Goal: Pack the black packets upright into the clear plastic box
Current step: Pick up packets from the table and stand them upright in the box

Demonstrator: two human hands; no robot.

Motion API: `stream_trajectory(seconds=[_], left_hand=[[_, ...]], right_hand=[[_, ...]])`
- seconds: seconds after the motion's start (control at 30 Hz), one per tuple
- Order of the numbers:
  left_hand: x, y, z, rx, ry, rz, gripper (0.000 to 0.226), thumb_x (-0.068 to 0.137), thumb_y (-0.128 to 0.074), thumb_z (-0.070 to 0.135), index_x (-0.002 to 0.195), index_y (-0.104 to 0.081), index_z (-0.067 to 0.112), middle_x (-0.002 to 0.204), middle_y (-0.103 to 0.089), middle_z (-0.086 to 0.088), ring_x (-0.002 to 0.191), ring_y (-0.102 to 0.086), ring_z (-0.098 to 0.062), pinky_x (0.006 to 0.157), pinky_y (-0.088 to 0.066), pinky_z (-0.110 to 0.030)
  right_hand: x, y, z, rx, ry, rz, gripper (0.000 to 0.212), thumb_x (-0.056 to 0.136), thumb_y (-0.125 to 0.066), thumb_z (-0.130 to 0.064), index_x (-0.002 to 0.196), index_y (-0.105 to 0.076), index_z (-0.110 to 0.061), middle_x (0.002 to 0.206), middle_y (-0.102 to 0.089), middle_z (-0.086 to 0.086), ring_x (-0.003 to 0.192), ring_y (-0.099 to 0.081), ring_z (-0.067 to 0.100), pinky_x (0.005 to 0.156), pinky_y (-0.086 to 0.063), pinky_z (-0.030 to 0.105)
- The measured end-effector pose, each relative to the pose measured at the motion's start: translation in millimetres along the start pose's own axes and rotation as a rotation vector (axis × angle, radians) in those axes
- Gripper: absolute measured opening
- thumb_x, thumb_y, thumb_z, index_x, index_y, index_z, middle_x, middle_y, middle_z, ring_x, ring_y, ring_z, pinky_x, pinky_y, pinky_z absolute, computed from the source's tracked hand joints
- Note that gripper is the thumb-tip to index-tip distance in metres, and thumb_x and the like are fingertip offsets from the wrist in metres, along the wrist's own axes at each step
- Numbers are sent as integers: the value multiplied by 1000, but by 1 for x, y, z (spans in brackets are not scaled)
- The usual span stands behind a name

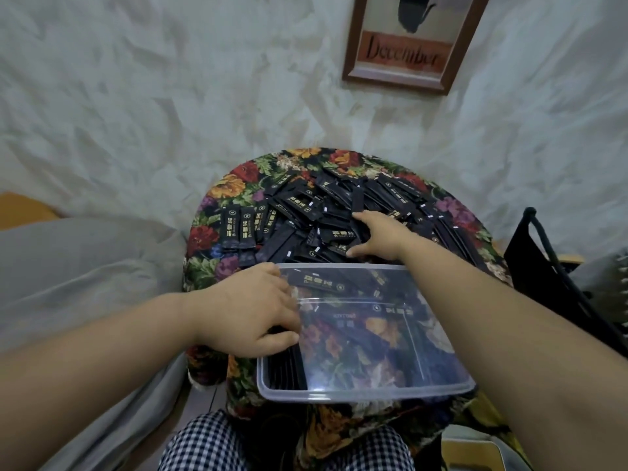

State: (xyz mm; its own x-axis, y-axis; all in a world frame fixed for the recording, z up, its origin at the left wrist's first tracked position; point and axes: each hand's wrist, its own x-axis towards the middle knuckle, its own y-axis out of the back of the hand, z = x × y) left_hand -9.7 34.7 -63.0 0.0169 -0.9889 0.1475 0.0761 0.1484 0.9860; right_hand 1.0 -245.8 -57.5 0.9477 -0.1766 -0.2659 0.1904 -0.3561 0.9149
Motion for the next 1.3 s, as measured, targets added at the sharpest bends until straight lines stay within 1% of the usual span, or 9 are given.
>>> stream_trajectory(seconds=[0.13, 0.4, 0.6, 0.73, 0.87, 1.0, 1.13, 1.23, 1.3], left_hand=[[-1, -1, 0, -3, -3, 28, 35, 95, -38, 43, 85, -68, 29, 83, -68, 13, 76, -56, -12, 78, -25, -26], [-1, -3, 0, 21, -5, 59, 34, 93, -39, 43, 86, -69, 30, 83, -68, 15, 79, -56, -10, 79, -18, -21], [-1, -1, 2, 24, -7, 71, 34, 93, -39, 44, 85, -70, 31, 82, -68, 15, 77, -56, -10, 77, -16, -19], [-3, -1, 2, 25, -2, 65, 33, 93, -40, 44, 85, -70, 32, 82, -68, 16, 74, -55, -10, 76, -18, -21], [-4, -1, 1, 19, -4, 59, 35, 93, -38, 46, 87, -70, 32, 84, -68, 16, 73, -56, -10, 76, -21, -22], [-3, -2, 1, 17, -2, 54, 37, 94, -37, 47, 87, -70, 33, 84, -68, 17, 74, -56, -10, 77, -20, -22], [-2, -4, 0, 3, 6, 55, 38, 94, -36, 49, 87, -69, 33, 84, -68, 17, 76, -56, -10, 79, -21, -22], [-3, -5, -1, 1, 16, 54, 37, 94, -36, 49, 87, -69, 33, 86, -68, 17, 78, -56, -9, 80, -24, -24], [-3, -6, -1, -8, 25, 46, 37, 94, -36, 50, 88, -68, 32, 87, -68, 15, 79, -56, -10, 81, -26, -25]], right_hand=[[3, 3, 6, 94, -19, 162, 68, 76, -79, -27, 137, -49, -22, 144, -45, 6, 132, -41, 26, 105, -36, 35], [-1, 6, 12, 581, -73, 281, 51, 82, -72, -6, 129, -56, -19, 131, -53, 13, 119, -53, 21, 91, -43, 29], [-6, 11, 16, 1139, -27, 299, 21, 98, -45, -1, 116, -54, -9, 91, -67, 7, 64, -66, 11, 67, -55, 30], [-6, 17, 25, 1108, -124, 484, 20, 102, -35, -9, 115, -50, -13, 79, -58, 2, 53, -48, 10, 46, -43, 19], [-13, 25, 50, 854, -222, 611, 23, 103, -35, -21, 121, -49, -15, 77, -48, -1, 59, -41, 10, 47, -36, 18], [-17, 30, 65, 759, -228, 570, 35, 96, -53, -34, 122, -50, -11, 103, -53, 0, 66, -45, 12, 52, -38, 21], [-1, 38, 51, 801, -214, 446, 45, 89, -64, -34, 121, -53, -5, 72, -51, 1, 51, -40, 13, 46, -35, 25], [18, 40, 21, 685, -229, 381, 39, 87, -65, -42, 102, -60, -6, 57, -48, 5, 44, -38, 15, 45, -31, 23], [30, 38, 1, 462, -279, 308, 50, 86, -61, -51, 70, -56, -5, 55, -50, 6, 45, -41, 17, 52, -34, 27]])
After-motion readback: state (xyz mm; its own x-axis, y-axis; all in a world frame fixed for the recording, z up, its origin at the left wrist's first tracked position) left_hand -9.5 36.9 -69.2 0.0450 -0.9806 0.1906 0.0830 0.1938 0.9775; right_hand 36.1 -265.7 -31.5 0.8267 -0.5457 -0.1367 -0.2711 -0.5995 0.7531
